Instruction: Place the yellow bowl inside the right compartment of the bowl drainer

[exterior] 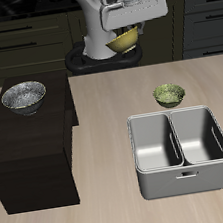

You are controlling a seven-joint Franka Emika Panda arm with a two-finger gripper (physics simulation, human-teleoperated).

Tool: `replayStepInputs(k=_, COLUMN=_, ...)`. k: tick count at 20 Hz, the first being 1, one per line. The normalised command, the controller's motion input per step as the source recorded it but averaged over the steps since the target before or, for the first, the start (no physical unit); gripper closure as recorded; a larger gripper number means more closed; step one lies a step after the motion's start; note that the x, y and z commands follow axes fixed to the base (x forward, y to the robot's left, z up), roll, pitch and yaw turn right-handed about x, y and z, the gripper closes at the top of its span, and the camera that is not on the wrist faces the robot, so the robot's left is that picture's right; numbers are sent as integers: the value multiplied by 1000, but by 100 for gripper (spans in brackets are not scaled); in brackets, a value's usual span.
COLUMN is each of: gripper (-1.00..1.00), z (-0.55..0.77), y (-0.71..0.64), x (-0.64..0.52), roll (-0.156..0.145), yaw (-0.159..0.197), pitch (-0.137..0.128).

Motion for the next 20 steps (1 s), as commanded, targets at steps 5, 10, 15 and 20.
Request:
replayStepInputs(k=5, gripper=100, z=48, y=-15, x=86, roll=-39, yaw=58, pitch=-40)
replayStepInputs(k=10, gripper=100, z=23, y=-19, x=90, roll=-32, yaw=19, pitch=-8)
replayStepInputs(k=15, gripper=100, z=109, y=90, x=82, roll=-2, yaw=-9, pitch=-31)
replayStepInputs(k=20, gripper=100, z=151, y=83, x=159, roll=-8, yaw=-41, pitch=-14)
